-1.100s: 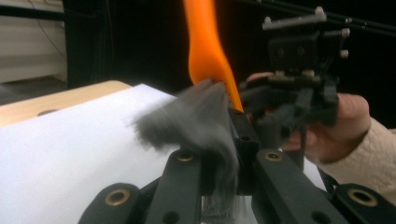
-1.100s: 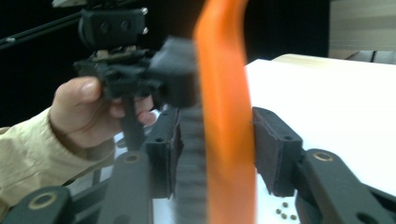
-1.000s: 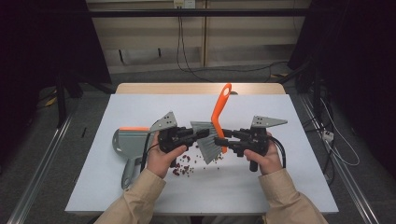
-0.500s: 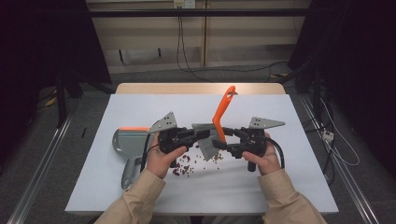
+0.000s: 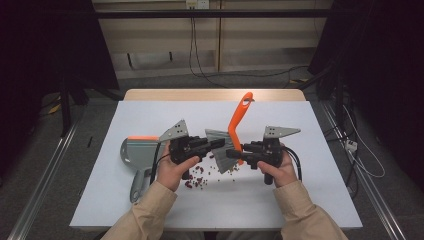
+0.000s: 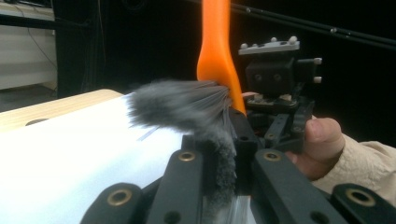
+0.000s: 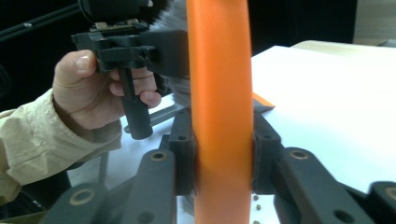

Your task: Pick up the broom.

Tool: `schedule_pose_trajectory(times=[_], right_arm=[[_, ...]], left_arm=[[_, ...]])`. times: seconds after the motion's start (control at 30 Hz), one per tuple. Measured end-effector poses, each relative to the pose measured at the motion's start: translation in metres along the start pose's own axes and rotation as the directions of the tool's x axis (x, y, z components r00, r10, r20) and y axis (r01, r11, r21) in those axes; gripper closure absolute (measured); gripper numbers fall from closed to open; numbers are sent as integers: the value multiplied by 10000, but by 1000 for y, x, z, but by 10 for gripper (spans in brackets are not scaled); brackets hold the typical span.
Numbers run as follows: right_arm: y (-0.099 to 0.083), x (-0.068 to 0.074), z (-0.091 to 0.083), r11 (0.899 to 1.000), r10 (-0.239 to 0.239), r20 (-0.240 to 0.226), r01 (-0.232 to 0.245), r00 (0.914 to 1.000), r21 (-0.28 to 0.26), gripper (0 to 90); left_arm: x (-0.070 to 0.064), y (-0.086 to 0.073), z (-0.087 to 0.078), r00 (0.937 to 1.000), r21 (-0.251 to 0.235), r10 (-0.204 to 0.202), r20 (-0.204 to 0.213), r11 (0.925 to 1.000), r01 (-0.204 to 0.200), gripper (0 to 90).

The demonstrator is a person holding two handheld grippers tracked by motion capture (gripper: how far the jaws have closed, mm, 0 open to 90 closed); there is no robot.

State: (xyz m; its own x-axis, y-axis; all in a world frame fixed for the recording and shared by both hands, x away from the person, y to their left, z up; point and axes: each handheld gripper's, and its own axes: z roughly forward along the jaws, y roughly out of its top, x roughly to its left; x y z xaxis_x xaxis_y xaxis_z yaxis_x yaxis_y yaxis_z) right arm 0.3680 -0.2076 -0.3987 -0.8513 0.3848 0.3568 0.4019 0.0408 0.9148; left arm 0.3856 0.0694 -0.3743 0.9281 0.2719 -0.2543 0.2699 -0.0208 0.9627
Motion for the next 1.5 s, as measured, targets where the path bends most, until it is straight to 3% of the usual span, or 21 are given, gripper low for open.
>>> schedule_pose_trajectory(times=[0.13, 0.33, 0.37, 0.53, 0.6, 0.7, 0.8, 0.83, 0.87, 0.9, 0.97, 1.0, 1.03, 1.07, 1.2, 1.5], right_arm=[[5, 5, -2, 9994, -179, 500, 164, 9986, 302, 700], [9, 8, -6, 9977, -339, 1160, 268, 9927, 617, 702], [10, 7, -8, 9967, -380, 1362, 277, 9900, 766, 702], [12, 8, -10, 9956, -531, 1783, 384, 9825, 851, 703], [13, 7, -14, 9951, -582, 2267, 384, 9722, 909, 703], [14, 5, -18, 9943, -633, 2425, 403, 9681, 989, 703], [14, 3, -23, 9942, -643, 2870, 365, 9558, 1012, 703], [15, 3, -26, 9925, -845, 3178, 515, 9444, 1109, 703], [15, 3, -26, 9925, -845, 3178, 515, 9444, 1109, 703], [15, 4, -27, 9911, -927, 3428, 537, 9348, 1216, 704], [15, 3, -28, 9910, -925, 3420, 532, 9351, 1226, 704], [14, 3, -29, 9893, -988, 3631, 522, 9265, 1361, 704], [14, 3, -29, 9893, -988, 3631, 522, 9265, 1361, 704], [13, 2, -30, 9849, -1152, 3850, 548, 9157, 1643, 704], [11, -1, -32, 9833, -1161, 4009, 482, 9087, 1756, 704], [6, -9, -38, 9783, -1142, 4824, 138, 8685, 2068, 705]], left_arm=[[0, -1, 2, 9998, 38, 159, -135, 9999, -159, 825], [3, -1, -1, 9954, 415, 555, -782, 9978, -523, 739], [3, -2, -2, 9926, 602, 734, -965, 9959, -678, 722], [4, -1, -6, 9870, 712, 849, -1364, 9946, -757, 672], [5, 0, -9, 9848, 665, 802, -1542, 9953, -707, 593], [6, 2, -14, 9813, 634, 728, -1781, 9960, -624, 534], [8, 3, -19, 9773, 679, 635, -2022, 9964, -507, 451], [8, 3, -20, 9763, 728, 628, -2073, 9962, -486, 412], [8, 3, -21, 9752, 809, 727, -2088, 9951, -568, 412], [8, 4, -22, 9750, 846, 770, -2086, 9946, -604, 380], [8, 4, -24, 9743, 833, 709, -2138, 9950, -542, 357], [8, 5, -26, 9735, 850, 692, -2180, 9950, -517, 316], [8, 6, -28, 9731, 858, 684, -2199, 9950, -506, 316], [8, 6, -30, 9721, 886, 664, -2252, 9949, -474, 283], [9, 11, -39, 9686, 964, 703, -2385, 9942, -484, 232], [15, 14, -64, 9568, 990, 681, -2825, 9942, -415, 147]])
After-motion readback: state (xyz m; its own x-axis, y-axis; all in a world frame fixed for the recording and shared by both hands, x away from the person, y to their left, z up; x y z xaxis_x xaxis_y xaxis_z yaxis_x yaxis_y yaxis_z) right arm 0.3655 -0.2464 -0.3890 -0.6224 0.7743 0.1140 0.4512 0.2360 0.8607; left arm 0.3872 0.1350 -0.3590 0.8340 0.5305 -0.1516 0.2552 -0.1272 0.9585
